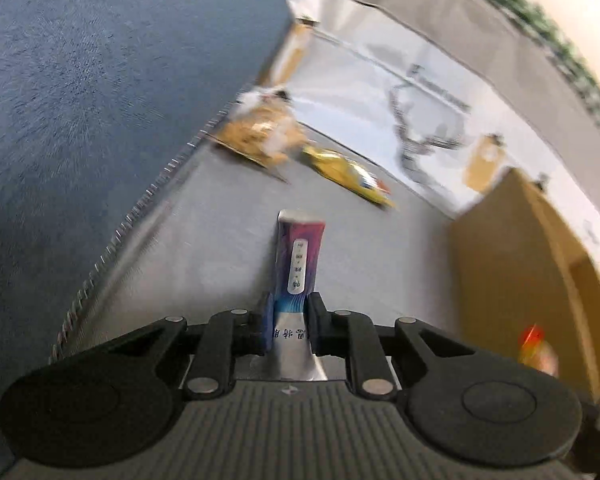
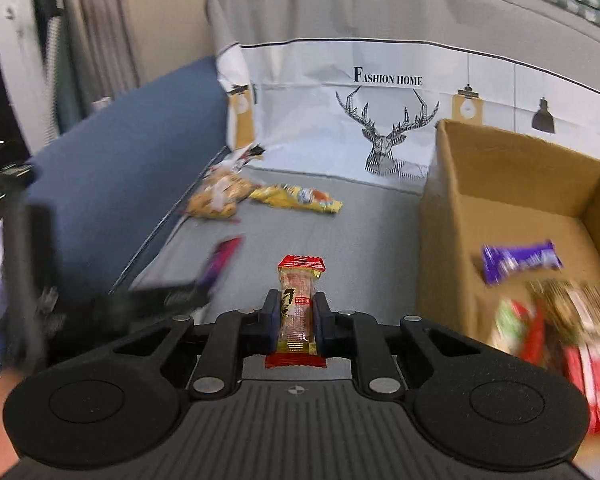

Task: Organize snacks
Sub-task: 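Grasp purple tube pack with left tool while right grasps red-wrapped bar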

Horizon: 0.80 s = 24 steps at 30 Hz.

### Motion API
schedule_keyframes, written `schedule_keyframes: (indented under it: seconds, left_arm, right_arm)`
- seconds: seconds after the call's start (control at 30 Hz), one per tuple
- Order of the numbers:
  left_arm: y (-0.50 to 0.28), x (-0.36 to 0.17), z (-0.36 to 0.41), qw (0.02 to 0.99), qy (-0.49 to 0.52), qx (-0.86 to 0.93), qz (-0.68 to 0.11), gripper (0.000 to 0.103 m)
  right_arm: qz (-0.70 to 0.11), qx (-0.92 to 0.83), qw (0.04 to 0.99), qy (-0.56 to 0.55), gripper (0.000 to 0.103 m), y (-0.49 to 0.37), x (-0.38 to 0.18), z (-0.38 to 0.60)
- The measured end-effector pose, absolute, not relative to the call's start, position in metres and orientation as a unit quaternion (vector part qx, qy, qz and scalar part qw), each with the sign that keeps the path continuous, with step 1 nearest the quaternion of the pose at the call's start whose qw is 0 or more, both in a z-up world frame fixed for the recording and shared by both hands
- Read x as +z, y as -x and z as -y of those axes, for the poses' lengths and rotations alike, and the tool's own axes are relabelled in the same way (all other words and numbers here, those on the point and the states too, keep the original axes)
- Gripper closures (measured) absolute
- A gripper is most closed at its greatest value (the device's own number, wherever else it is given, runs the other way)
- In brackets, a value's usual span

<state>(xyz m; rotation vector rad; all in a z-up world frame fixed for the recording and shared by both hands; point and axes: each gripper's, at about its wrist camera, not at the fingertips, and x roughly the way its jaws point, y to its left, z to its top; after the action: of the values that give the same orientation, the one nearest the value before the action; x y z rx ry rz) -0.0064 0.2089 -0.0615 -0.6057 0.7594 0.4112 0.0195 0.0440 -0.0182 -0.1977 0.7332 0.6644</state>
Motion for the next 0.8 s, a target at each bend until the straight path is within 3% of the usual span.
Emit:
schedule_keyframes:
  seconds: [0.23, 0.47, 0.8]
  left_arm:
    - [0.035, -0.050, -0.169, 0.859, 0.291, 0.122, -0.403, 0.085]
    - [0.056, -0.070, -0.134, 0.834, 0.265, 0.128, -0.466, 0.084]
    - [0.049, -0.073, -0.126, 0.856, 0.221, 0.137, -0.446, 0.076]
  right_arm:
    - [-0.379, 0.329, 0.861, 0.086, 0.086, 0.034, -0.048, 0.014]
    - [-0.431, 0.295, 0.846, 0.108, 0.086, 0.027, -0.086, 0.024]
    - [-0.448, 0.297, 0.834, 0.123, 0.082, 0.021, -0.106, 0.019]
